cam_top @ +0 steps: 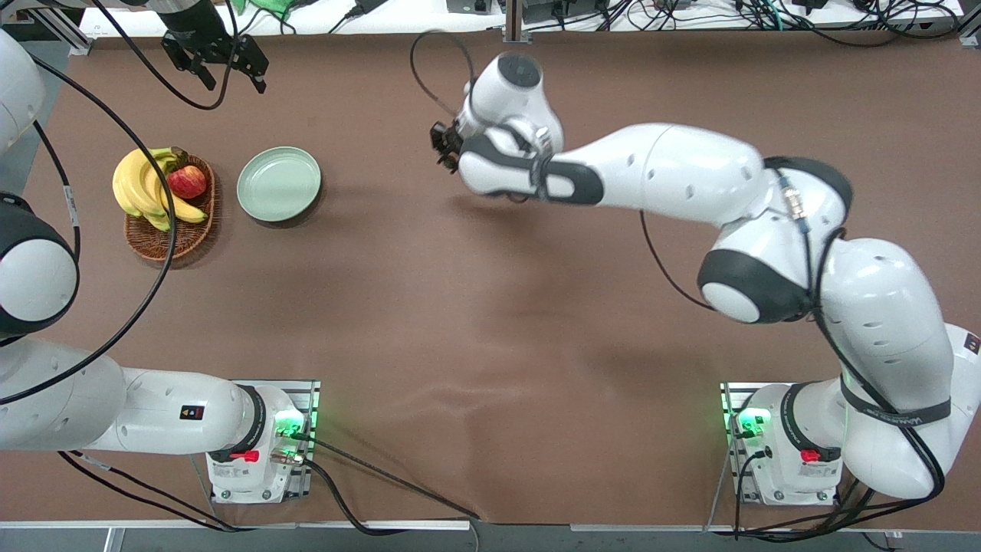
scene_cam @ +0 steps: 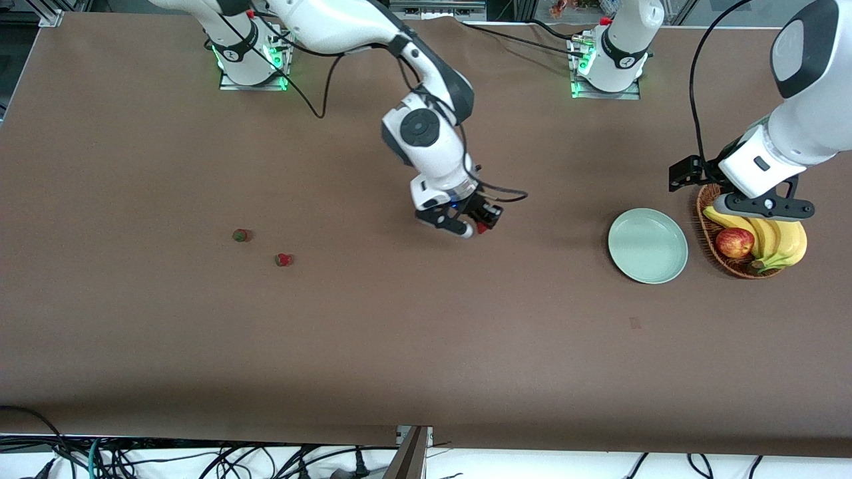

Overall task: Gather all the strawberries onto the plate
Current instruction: 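Carry the strawberry to mid-table with the right gripper and release it, then grasp the strawberry with the left gripper while the right gripper reaches another, then carry the strawberry over the plate while the right gripper grasps another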

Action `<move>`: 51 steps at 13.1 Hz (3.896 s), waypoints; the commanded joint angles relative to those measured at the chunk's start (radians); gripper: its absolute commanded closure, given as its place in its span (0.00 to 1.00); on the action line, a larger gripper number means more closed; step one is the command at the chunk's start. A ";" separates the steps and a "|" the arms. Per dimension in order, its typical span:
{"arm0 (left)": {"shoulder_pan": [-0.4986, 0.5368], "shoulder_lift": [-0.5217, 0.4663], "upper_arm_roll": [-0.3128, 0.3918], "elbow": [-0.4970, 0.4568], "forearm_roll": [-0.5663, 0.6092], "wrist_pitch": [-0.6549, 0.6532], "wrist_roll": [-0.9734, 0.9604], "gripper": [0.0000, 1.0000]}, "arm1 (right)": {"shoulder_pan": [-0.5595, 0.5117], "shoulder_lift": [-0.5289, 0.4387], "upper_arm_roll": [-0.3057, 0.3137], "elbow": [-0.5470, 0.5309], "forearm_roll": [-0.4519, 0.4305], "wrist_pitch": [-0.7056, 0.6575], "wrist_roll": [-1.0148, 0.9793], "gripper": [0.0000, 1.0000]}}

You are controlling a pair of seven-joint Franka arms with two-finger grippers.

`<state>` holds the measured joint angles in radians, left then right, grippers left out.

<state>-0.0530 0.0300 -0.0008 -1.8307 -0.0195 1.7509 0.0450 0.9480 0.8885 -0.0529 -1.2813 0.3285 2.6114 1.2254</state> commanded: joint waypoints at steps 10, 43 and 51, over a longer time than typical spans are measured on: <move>-0.004 0.002 -0.004 -0.125 -0.011 0.131 -0.007 0.00 | 0.051 0.012 -0.100 0.026 -0.008 -0.060 -0.003 0.23; -0.077 0.493 -0.381 -0.257 0.383 0.762 -1.074 0.99 | -0.170 -0.212 -0.529 -0.595 0.265 -0.306 -1.399 0.35; -0.038 0.346 -0.184 -0.143 -0.011 0.472 -0.492 0.99 | -0.164 -0.194 -0.524 -0.579 0.310 -0.298 -1.399 0.70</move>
<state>-0.0971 0.4518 -0.2586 -1.9610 0.0555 2.2989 -0.6219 0.7777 0.6903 -0.5737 -1.8609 0.6051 2.3024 -0.1435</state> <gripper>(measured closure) 0.617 0.520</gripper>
